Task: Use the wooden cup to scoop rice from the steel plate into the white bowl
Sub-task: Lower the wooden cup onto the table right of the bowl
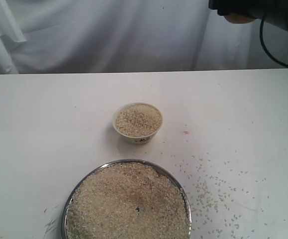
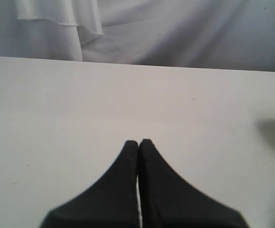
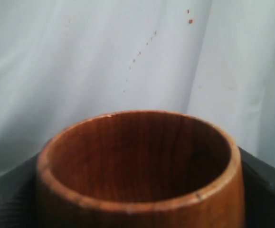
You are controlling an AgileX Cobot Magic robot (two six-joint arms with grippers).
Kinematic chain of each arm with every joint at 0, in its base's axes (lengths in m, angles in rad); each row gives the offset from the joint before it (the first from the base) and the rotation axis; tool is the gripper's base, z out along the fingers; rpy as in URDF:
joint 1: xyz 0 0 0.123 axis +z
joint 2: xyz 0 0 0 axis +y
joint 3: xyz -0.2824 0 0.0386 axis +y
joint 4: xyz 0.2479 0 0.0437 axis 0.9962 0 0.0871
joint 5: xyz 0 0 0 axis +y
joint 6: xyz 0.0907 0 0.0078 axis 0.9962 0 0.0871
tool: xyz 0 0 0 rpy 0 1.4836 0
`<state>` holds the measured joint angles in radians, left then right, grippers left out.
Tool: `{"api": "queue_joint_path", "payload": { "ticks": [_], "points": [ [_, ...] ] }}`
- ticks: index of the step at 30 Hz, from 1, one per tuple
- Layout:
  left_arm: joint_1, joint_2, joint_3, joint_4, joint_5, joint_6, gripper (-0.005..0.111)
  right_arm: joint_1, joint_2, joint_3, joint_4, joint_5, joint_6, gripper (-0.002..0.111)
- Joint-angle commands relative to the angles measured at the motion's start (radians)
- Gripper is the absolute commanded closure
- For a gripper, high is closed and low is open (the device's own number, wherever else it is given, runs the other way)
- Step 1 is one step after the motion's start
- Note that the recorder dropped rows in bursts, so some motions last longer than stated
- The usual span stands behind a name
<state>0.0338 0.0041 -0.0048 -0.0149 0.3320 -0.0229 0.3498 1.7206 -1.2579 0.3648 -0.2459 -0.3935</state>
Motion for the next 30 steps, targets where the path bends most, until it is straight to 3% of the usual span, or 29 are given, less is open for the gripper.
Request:
{"api": "queue_joint_path", "payload": {
  "ticks": [1,6,12,19,30],
  "points": [
    [0.002,-0.004,0.005,0.001,-0.013,-0.001,0.107,0.009,-0.005,0.113,-0.232,-0.124,0.285,0.108],
    [0.002,-0.004,0.005,0.001,-0.013,-0.001,0.107,0.009,-0.005,0.286,-0.518,-0.373,0.566,0.108],
    [0.002,-0.004,0.005,0.001,-0.013,-0.001,0.107,0.0,-0.005,0.435,-0.608,-0.518,0.562,0.108],
    [0.002,-0.004,0.005,0.001,-0.013,-0.001,0.107,-0.003,0.058,0.472,-0.803,-0.594,0.574,0.108],
    [0.002,-0.004,0.005,0.001,-0.013,-0.001,0.107,-0.009,0.197,0.472,-0.751,-0.695,0.584,0.108]
  ]
}}
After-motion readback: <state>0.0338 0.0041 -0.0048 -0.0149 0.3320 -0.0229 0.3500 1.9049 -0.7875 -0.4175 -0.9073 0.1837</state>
